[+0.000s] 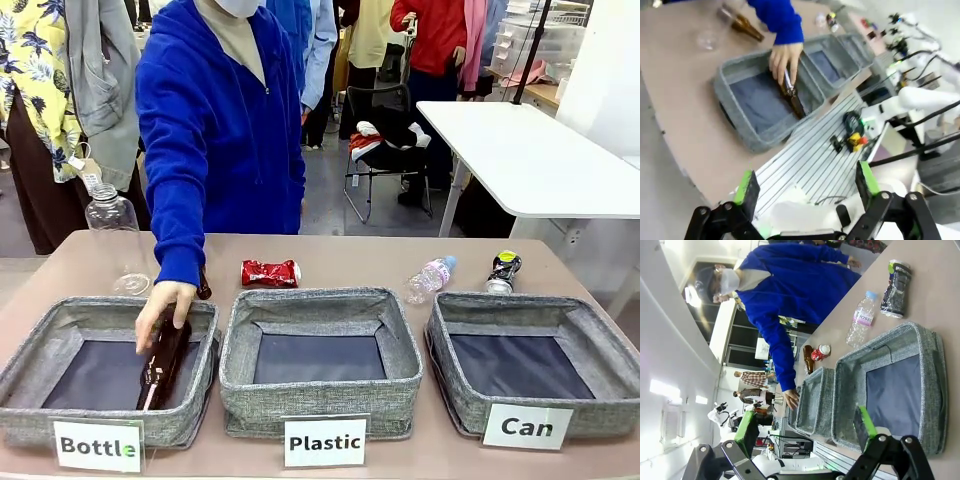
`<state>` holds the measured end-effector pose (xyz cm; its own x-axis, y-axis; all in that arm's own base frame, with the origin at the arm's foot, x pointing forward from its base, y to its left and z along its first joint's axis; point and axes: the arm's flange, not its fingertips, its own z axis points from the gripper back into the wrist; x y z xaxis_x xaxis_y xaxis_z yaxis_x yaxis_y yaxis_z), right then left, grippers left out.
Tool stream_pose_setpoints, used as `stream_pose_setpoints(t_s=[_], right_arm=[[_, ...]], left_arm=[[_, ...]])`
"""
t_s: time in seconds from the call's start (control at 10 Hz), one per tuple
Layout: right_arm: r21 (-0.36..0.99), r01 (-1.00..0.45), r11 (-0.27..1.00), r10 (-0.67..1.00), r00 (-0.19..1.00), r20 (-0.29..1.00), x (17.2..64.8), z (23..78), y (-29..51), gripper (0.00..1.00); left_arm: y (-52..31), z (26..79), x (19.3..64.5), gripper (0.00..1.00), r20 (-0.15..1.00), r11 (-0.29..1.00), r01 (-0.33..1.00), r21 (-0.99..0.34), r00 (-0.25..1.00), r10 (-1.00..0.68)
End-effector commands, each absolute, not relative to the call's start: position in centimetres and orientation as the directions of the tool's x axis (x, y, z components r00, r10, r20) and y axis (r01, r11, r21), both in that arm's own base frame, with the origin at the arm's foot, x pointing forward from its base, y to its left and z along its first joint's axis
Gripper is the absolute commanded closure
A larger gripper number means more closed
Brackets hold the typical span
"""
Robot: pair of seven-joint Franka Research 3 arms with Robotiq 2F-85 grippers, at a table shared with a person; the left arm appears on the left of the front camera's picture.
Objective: Sort the can waste into the basket.
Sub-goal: Pick up the can waste from the table and place it in the right Fabric basket.
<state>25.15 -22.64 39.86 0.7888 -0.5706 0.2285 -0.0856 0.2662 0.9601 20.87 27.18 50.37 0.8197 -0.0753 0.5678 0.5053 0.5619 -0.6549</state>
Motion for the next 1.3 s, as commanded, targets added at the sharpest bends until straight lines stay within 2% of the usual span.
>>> stream_pose_setpoints(t_s=[0.0, 0.3, 0.6, 0.8, 1.1, 1.2], right_arm=[[0.956, -0.123, 0.265, -0.577, 0.774, 0.259, 25.5, 40.0, -22.8, 0.00], [0.956, -0.123, 0.265, -0.577, 0.774, 0.259, 25.5, 40.0, -22.8, 0.00], [0.956, -0.123, 0.265, -0.577, 0.774, 0.259, 25.5, 40.0, -22.8, 0.00], [0.956, -0.123, 0.265, -0.577, 0.774, 0.259, 25.5, 40.0, -22.8, 0.00], [0.956, -0.123, 0.265, -0.577, 0.774, 0.259, 25.5, 40.0, -22.8, 0.00], [0.956, -0.123, 0.265, -0.577, 0.774, 0.259, 25.5, 40.0, -22.8, 0.00]], left_arm=[[26.6, 50.5, 21.3, 0.00, 0.607, 0.500, 0.553, -0.666, 0.792, -0.068], [23.9, 52.4, 22.6, 0.00, 0.601, 0.489, 0.561, -0.668, 0.794, -0.091], [11.8, 58.5, 26.8, 0.00, 0.527, 0.628, 0.593, -0.504, 0.787, -0.321], [2.5, 60.7, 31.6, 0.00, 0.447, 0.768, 0.575, -0.284, 0.787, -0.424], [-10.6, 59.7, 36.3, 0.00, 0.293, 0.696, 0.717, -0.044, 0.675, -0.677], [-14.6, 58.4, 37.3, 0.00, 0.227, 0.578, 0.816, 0.023, 0.559, -0.798]])
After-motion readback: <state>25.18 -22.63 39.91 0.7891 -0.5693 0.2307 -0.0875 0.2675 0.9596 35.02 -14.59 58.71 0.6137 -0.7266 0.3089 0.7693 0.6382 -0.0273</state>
